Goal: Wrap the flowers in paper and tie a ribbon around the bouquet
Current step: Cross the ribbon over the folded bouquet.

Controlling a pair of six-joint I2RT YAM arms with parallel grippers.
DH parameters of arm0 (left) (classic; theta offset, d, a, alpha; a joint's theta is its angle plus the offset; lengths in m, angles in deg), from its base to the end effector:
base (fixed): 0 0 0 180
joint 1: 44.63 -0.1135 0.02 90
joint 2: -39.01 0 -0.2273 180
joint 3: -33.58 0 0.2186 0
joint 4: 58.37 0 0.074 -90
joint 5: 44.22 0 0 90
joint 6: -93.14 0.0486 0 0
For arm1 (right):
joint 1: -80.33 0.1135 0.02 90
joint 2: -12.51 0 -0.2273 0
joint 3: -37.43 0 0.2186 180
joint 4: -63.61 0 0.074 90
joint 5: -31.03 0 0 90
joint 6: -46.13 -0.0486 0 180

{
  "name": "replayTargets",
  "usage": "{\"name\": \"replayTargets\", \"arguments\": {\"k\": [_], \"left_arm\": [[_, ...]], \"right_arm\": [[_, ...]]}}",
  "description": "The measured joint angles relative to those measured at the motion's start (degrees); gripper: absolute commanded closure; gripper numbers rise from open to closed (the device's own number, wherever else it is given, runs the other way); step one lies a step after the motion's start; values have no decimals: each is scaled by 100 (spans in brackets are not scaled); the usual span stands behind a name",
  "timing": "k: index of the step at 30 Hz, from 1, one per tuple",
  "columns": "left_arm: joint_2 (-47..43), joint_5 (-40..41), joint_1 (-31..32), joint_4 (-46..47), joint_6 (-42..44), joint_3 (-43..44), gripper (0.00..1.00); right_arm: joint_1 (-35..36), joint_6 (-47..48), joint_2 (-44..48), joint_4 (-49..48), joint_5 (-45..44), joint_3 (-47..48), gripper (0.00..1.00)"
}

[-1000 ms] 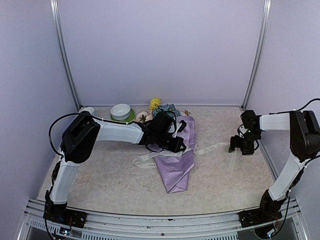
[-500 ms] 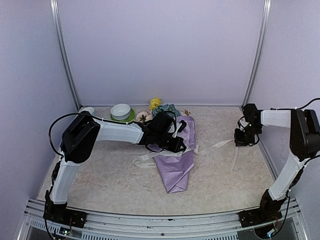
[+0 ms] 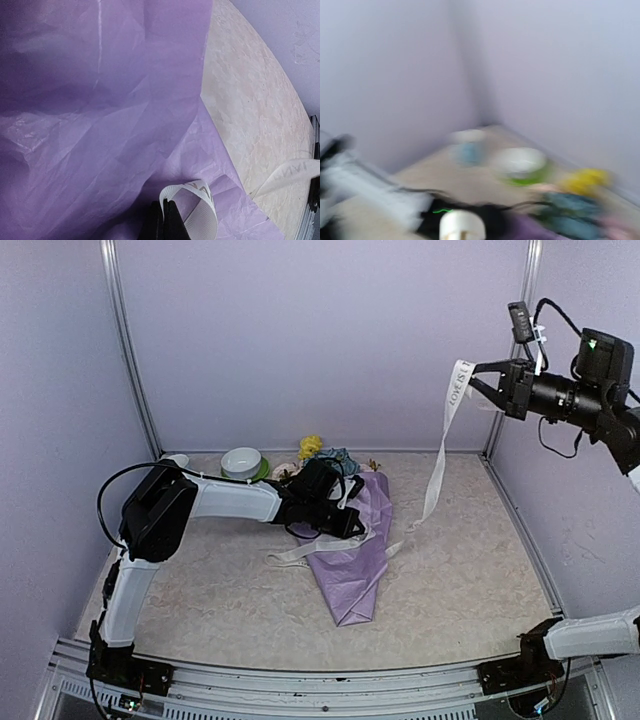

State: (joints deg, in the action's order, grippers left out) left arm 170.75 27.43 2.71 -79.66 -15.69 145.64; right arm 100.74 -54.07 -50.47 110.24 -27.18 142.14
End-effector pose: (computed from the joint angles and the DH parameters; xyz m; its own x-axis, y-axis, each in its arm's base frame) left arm 0.3058 -0.3544 0.1307 -0.6978 0.3052 -0.6480 0.6697 0.5989 -0.4391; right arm 0.1736 0.0919 0.4516 -0.2184 0.0793 -0.9726 -0.7617 0.6092 0.2207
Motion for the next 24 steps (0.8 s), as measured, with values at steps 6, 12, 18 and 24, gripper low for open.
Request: {"name": "replayTargets", "arguments": {"k": [6,12,18,24], "left_arm": [[0,0,-20,2,0,0,100],[-9,-66,-105,140,-42,-153,100],[-122,-79,-229,400,-195,-522,100],[-378,-79,-238,680,-437,-831,100]], "right_arm": [[1412,-299,-929,-1161,763,-1023,100],[1978,-874,-2114,-2074,835,-1698,100],[1882,-1797,-2603,-3117,363,-2251,100],[1768,-2529,-3018,-3654,-90,-2881,100]]}}
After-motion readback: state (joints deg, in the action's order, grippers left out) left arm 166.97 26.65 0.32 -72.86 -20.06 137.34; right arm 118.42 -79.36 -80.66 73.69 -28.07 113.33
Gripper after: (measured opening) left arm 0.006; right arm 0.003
